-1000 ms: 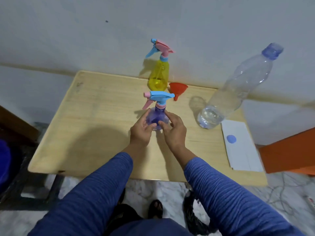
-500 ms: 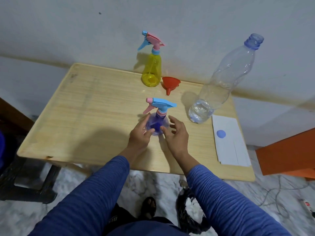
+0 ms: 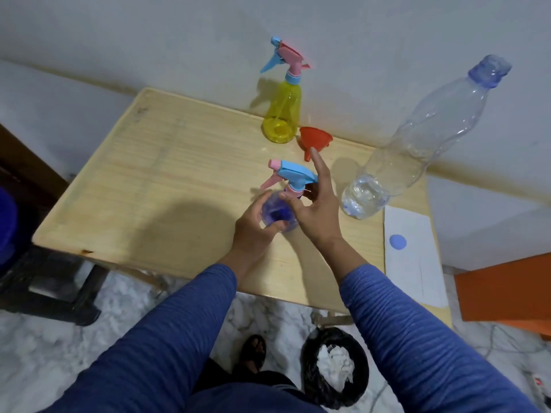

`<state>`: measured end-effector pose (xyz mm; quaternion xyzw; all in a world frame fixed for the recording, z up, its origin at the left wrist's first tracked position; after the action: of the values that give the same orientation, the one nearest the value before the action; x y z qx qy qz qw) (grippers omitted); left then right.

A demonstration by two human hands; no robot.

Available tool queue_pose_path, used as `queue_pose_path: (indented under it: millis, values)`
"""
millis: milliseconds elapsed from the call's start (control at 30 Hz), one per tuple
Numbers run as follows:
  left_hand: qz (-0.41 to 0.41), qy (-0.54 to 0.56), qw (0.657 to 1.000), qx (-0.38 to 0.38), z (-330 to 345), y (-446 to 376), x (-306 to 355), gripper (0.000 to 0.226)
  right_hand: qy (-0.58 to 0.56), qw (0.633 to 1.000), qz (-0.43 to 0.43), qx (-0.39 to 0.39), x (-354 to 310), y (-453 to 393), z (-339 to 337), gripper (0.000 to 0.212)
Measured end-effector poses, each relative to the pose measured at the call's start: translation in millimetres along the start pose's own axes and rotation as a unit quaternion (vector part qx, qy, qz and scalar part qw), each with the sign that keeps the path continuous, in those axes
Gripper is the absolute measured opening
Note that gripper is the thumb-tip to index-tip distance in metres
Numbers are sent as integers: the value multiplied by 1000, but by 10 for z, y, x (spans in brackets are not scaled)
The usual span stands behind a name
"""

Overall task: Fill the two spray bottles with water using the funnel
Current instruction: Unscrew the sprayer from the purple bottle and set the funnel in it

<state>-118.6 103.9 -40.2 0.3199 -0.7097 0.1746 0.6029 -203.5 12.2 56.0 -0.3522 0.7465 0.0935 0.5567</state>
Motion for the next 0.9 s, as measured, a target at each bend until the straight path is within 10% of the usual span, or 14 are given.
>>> queue_pose_path:
  millis: [467, 900]
  values:
    - [8, -16, 999, -44, -72, -89, -22, 60, 0, 995, -29, -93, 16, -109, 0, 56]
    - [-17, -6, 984, -175, -119, -320, -75, 85, -42, 960, 8, -277, 14, -249, -68, 77]
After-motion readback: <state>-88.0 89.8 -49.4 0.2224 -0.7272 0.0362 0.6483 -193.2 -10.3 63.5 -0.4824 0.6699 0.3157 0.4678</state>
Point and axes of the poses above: each hand's wrist, its own y-axis away from the middle knuckle, its own z-axis out of the palm, x = y × z, the point moved 7 cm from there along -y, towards the middle knuckle, and after that the axes turned 3 degrees about -y, right-handed, at the moved point
